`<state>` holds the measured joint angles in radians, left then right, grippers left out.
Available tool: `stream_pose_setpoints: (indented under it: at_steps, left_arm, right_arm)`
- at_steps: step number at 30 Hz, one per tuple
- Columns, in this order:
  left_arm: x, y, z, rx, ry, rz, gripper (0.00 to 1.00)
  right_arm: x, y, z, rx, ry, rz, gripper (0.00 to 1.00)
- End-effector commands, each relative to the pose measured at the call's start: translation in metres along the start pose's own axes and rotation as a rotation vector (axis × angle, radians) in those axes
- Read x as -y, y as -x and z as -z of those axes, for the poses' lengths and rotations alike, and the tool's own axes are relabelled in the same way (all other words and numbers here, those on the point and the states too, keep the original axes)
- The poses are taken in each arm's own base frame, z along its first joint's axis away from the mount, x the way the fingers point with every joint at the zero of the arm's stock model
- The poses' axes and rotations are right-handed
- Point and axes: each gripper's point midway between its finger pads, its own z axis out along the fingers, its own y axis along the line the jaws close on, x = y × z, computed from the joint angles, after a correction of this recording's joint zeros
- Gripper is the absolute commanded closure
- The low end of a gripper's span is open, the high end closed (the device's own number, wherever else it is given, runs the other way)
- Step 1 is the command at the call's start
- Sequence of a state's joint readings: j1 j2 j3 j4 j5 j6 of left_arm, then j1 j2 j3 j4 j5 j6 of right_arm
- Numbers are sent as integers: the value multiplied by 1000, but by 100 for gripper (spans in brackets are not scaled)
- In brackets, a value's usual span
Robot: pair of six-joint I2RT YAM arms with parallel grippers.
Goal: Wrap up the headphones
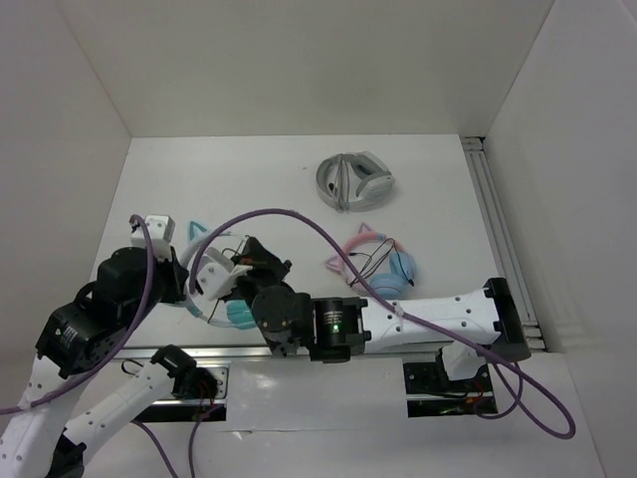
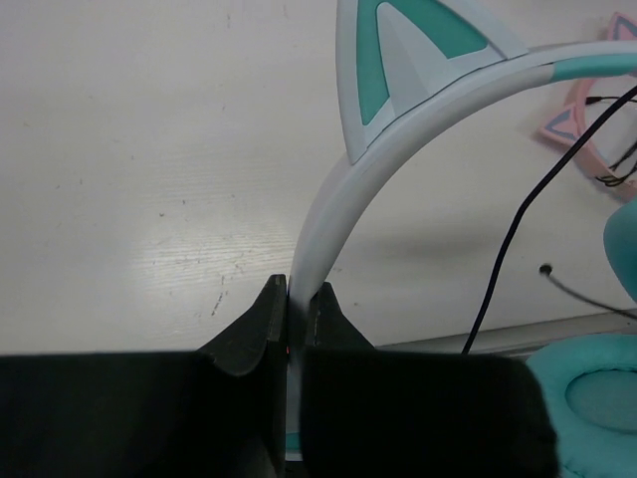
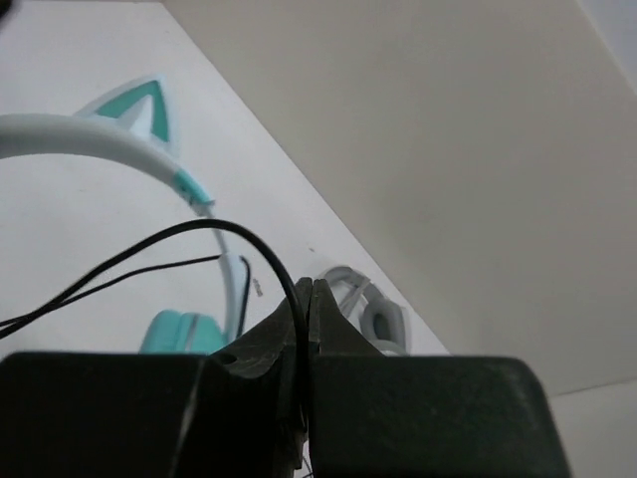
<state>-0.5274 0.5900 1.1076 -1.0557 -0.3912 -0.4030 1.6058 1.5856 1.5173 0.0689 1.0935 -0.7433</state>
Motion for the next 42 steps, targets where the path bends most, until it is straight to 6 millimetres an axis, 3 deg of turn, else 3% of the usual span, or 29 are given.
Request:
stream_pose_setpoints:
  at_steps: [1,5,9,11,13,17,22,25,28,35,38,42]
  left_arm:
    - [23,30,23,100,-156,11,100]
    - [24,33,46,95,-212,-12,100]
    - [19,41,67,110,-225,-44,100]
    - [21,43,67,98,-230,-59,100]
    - [21,44,65,92,-219,-61,100]
    - [24,40,59,76,-226,-65,100]
    - [24,40,53,65,-211,-68,100]
    - [31,37,43,35,-225,-76,100]
    - [35,32,35,22,-232,-89,100]
    - [45,28,25,-14,-268,-108,100]
    - [55,33,32,-1,-327,-103,100]
    - [69,42,44,19,-415,-99,100]
  right_arm:
    - [62,9,-12,5,-112,-109,98]
    - [78,-6,-22,-8,-63,-179,96]
    - [94,-5,-19,22,-43,-214,92]
    - [98,-10,-25,13,-17,-191,89]
    - [120,-12,-37,12,-29,-241,86]
    - [138,-46,-70,-63,-47,-246,86]
    - [170,-73,-92,-102,-183,-270,88]
    - [190,-70,-102,-71,-179,-321,93]
    - [193,-71,-111,-51,-156,-346,100]
    - [195,-87,-123,-32,-141,-417,100]
    - [200,-98,-133,-35,-129,-447,100]
    - [185,-123,-148,-66,-84,-459,100]
